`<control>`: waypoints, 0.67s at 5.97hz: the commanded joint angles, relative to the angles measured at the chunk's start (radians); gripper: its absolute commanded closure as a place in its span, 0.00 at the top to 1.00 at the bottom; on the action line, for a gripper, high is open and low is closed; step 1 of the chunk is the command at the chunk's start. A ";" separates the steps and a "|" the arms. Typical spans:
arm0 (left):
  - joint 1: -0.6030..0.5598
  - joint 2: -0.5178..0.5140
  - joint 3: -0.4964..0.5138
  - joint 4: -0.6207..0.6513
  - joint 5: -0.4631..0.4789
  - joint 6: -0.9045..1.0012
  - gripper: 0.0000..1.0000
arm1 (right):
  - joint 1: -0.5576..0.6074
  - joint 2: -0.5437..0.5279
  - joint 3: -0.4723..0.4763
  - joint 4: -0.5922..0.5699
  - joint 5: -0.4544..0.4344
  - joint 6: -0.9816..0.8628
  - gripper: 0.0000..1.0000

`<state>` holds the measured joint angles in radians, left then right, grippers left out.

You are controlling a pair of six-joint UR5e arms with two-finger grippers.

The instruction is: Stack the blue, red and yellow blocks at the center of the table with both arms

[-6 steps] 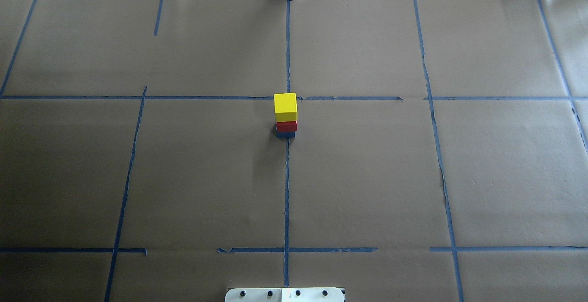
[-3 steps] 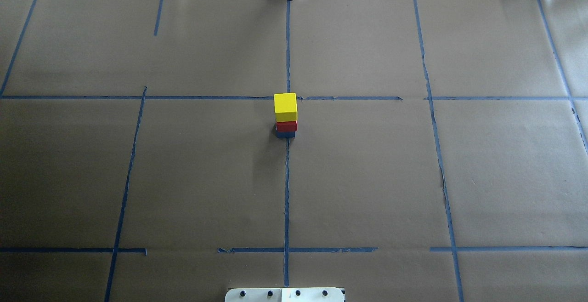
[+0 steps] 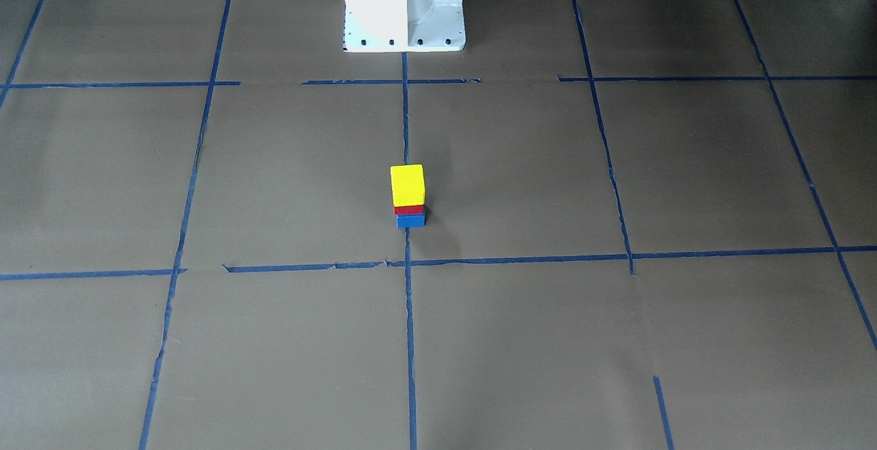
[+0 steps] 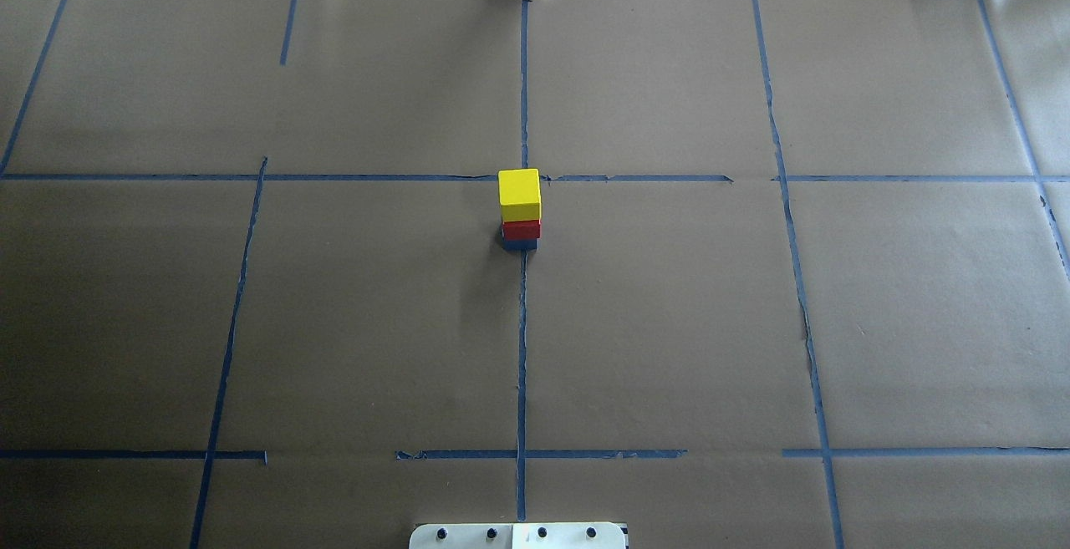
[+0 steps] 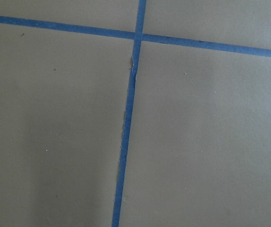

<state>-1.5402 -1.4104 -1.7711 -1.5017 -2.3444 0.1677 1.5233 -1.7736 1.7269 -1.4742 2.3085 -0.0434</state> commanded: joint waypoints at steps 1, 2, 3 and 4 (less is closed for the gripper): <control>0.000 0.002 -0.001 0.000 -0.001 0.000 1.00 | 0.000 -0.001 -0.001 0.000 0.002 -0.001 1.00; 0.000 0.002 0.001 0.000 -0.001 0.000 1.00 | 0.000 -0.001 -0.001 0.000 0.002 -0.001 1.00; 0.000 0.002 0.002 0.000 -0.001 0.000 1.00 | 0.000 -0.001 0.000 0.000 0.002 -0.001 1.00; 0.000 0.002 0.012 -0.002 -0.003 0.001 1.00 | 0.000 -0.001 0.000 0.000 0.002 -0.001 1.00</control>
<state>-1.5401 -1.4083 -1.7661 -1.5023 -2.3459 0.1677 1.5232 -1.7748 1.7267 -1.4741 2.3102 -0.0445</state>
